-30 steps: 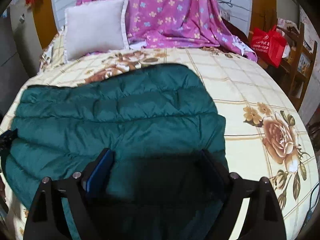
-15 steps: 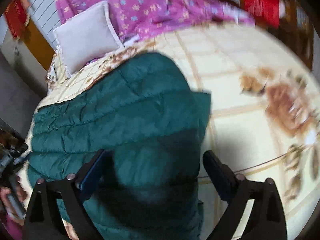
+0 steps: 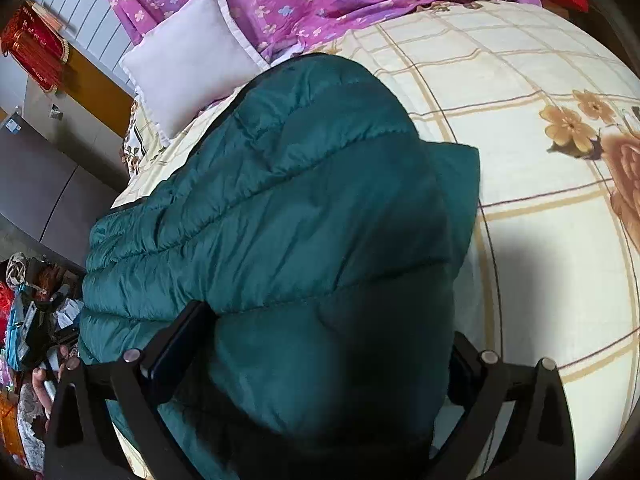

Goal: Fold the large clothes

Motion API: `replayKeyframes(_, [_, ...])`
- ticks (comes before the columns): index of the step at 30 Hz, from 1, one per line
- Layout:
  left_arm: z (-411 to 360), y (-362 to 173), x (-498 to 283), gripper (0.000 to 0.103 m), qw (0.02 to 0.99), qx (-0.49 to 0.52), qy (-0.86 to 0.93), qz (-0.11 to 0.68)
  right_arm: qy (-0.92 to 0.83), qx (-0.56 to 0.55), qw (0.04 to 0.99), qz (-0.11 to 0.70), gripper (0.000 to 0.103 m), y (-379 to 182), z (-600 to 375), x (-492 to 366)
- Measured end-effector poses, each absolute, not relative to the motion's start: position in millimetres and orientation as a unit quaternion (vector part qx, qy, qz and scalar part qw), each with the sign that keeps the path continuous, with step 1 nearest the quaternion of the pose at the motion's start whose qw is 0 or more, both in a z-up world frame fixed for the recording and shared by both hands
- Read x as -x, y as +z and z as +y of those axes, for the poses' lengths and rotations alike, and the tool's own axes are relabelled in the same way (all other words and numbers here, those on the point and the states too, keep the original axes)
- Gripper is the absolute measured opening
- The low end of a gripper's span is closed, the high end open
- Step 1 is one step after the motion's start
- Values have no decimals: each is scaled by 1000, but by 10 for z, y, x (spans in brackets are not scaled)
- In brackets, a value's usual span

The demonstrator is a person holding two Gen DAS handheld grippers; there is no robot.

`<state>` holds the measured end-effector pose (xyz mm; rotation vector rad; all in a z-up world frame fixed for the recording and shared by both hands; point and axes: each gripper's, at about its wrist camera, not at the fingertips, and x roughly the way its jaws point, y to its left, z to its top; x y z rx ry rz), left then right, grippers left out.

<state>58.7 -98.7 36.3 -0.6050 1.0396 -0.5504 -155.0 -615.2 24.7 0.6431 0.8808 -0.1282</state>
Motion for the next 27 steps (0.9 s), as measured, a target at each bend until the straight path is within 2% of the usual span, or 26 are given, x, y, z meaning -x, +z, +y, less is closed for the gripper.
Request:
replayKeyframes(5, [-1108, 141, -594, 62, 749, 303, -275, 522, -88, -248, 875, 407, 103, 422, -6073, 1661])
replayKeyframes(11, [-1209, 59, -545, 69, 738, 303, -282, 533, -43, -319, 853, 411, 103, 231, -6203, 1628])
replayKeyframes(15, [-1296, 71, -510, 69, 744, 287, -295, 527, -45, -290, 860, 417, 103, 234, -6095, 1533])
replayKeyframes(16, [-1328, 82, -503, 69, 745, 281, -296, 527, -45, -287, 861, 418, 103, 232, -6069, 1513])
replayKeyframes(18, [-1364, 107, -482, 58, 745, 271, -306, 527, -46, -274, 867, 414, 102, 247, -5990, 1497])
replayKeyframes(20, [-1368, 167, -429, 42, 750, 264, -314, 519, -46, -259, 875, 407, 88, 294, -5894, 1528])
replayKeyframes(21, [-1372, 208, -408, 39, 753, 259, -318, 515, -45, -258, 877, 404, 84, 320, -5867, 1546])
replayKeyframes(23, [-1394, 344, -333, 26, 760, 248, -328, 503, -43, -262, 878, 398, 63, 407, -5826, 1614])
replayKeyframes(26, [-1350, 520, -207, 17, 757, 252, -347, 494, -34, -255, 884, 391, 45, 626, -5724, 1730])
replayKeyframes(27, [-1322, 600, -156, 16, 754, 253, -356, 491, -30, -250, 886, 389, 43, 714, -5681, 1773])
